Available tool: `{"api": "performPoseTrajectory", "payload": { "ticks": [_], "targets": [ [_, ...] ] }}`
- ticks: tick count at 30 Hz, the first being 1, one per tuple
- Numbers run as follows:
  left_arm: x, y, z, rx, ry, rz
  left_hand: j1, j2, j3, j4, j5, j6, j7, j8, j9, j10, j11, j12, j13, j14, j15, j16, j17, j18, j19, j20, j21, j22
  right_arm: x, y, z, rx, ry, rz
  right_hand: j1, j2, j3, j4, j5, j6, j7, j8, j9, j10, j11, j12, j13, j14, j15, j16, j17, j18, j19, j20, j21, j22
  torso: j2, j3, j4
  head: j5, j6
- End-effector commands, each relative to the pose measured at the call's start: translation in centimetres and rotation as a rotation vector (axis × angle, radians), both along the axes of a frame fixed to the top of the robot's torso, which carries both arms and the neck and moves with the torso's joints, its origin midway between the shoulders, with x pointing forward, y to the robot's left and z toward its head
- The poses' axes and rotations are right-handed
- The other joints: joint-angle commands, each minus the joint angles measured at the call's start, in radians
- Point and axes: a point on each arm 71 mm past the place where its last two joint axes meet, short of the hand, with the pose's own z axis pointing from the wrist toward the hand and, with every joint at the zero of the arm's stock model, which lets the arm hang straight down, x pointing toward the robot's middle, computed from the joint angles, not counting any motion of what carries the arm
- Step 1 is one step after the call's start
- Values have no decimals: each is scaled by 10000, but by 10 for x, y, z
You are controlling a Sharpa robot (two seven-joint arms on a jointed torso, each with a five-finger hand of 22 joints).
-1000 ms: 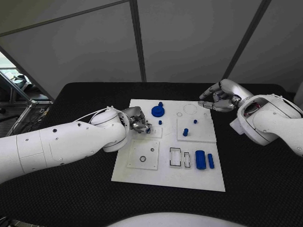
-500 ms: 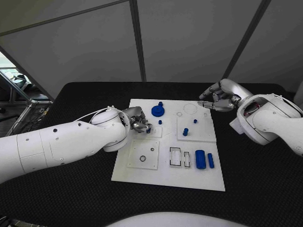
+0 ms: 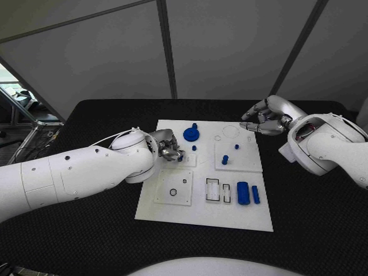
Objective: Assemble the parts on the task board
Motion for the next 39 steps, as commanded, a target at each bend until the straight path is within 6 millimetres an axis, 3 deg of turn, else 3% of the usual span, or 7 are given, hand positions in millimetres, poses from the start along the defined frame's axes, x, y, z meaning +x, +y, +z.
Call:
{"api": "performPoseTrajectory", "payload": {
  "ticks": [1, 29, 35, 39],
  "targets": [
    [-4, 0, -7, 392, 364, -257, -89, -29, 1508, -1601, -9, 10, -68, 32, -6, 40, -8, -33, -7, 876, -92, 20, 2016, -175, -1, -27, -2, 870, 0, 1, 1, -33, -51, 145, -55, 14, 10, 47, 39, 49, -17, -62, -11, 4, -40, -14, 8, 688, -74, -62, 911, 184, -35, 1, -50, 1167, -6, -1, 8, 11, -9],
    [-8, 3, -7, 305, 308, -172, -16, -61, 1474, -1679, 0, 42, -85, 32, -21, 88, -27, 15, 58, 880, -107, 27, 2028, -193, 45, -39, 37, 944, 0, 1, 1, -51, -32, 147, -75, 22, 3, 59, 49, 52, -17, -60, -10, -1, -40, -20, 0, 686, -74, -70, 898, 186, -38, 0, -55, 1161, 2, -2, -1, 45, 26],
    [-8, 3, -7, 199, 324, -115, -453, -351, 1150, -1467, 5, 296, -192, 89, -60, 173, -87, 78, 127, 882, -139, 30, 2034, -203, 79, -57, 59, 997, 0, 0, 1, -51, -34, 135, -75, 22, 3, 59, 49, 52, -17, -60, -10, -1, -40, -20, 0, 686, -74, -70, 898, 186, -38, 0, -55, 1161, 7, -1, 5, 33, 13],
    [-7, 3, -7, 165, 310, -98, -634, -420, 978, -1335, 3, 402, -242, 83, -102, 187, -128, 86, 137, 883, -174, 30, 2035, -205, 89, -82, 62, 1013, 0, 0, 1, -50, -38, 128, -75, 22, 3, 59, 49, 52, -17, -60, -10, -1, -40, -20, 0, 686, -74, -70, 898, 186, -38, 0, -55, 1161, 1, -4, -2, 37, 4]
  ]
}}
